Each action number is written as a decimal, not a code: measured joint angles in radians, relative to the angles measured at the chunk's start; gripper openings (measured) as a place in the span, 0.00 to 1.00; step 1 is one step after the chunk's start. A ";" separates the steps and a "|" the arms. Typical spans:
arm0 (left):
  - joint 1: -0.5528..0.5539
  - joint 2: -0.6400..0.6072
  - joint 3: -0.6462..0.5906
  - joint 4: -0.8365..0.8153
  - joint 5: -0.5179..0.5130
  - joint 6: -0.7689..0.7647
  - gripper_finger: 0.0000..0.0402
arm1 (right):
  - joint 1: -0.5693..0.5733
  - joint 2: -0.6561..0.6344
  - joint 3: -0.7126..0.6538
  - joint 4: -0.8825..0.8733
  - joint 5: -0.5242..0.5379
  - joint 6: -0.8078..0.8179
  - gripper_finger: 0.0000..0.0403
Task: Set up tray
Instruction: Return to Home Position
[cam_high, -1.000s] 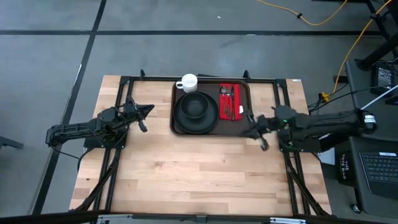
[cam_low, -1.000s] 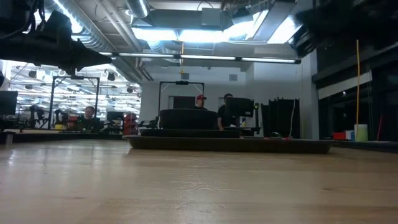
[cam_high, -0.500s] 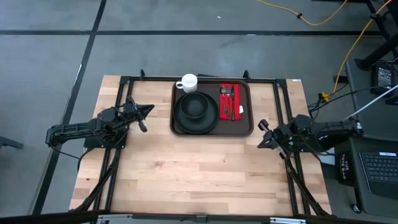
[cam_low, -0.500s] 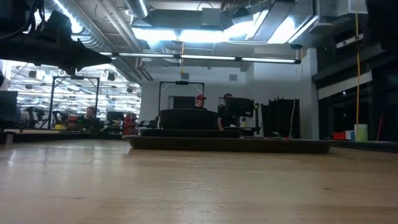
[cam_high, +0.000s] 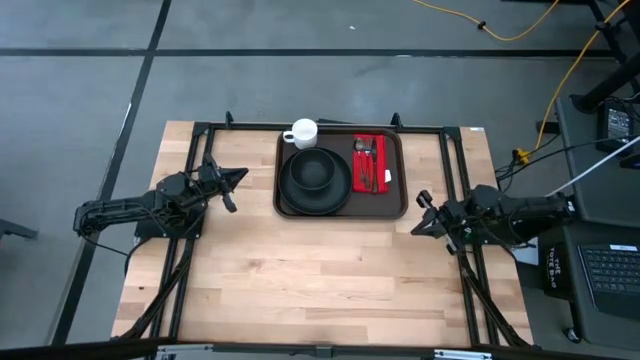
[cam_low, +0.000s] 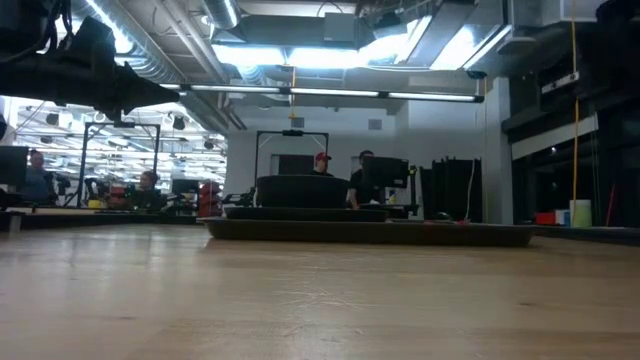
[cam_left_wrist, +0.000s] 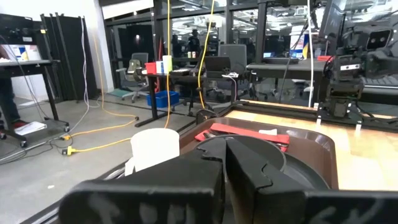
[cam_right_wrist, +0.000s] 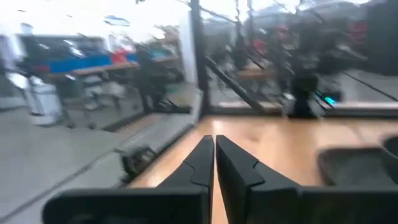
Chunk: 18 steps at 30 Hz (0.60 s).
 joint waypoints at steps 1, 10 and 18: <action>0.000 0.000 0.000 0.000 0.000 0.000 0.02 | 0.015 0.000 0.000 -0.016 0.036 -0.010 0.06; 0.000 0.000 0.000 0.000 0.000 0.000 0.01 | 0.092 0.000 0.000 -0.088 0.319 -0.060 0.06; 0.000 0.000 0.000 0.000 0.000 0.000 0.01 | 0.092 0.018 0.000 -0.088 0.323 -0.100 0.06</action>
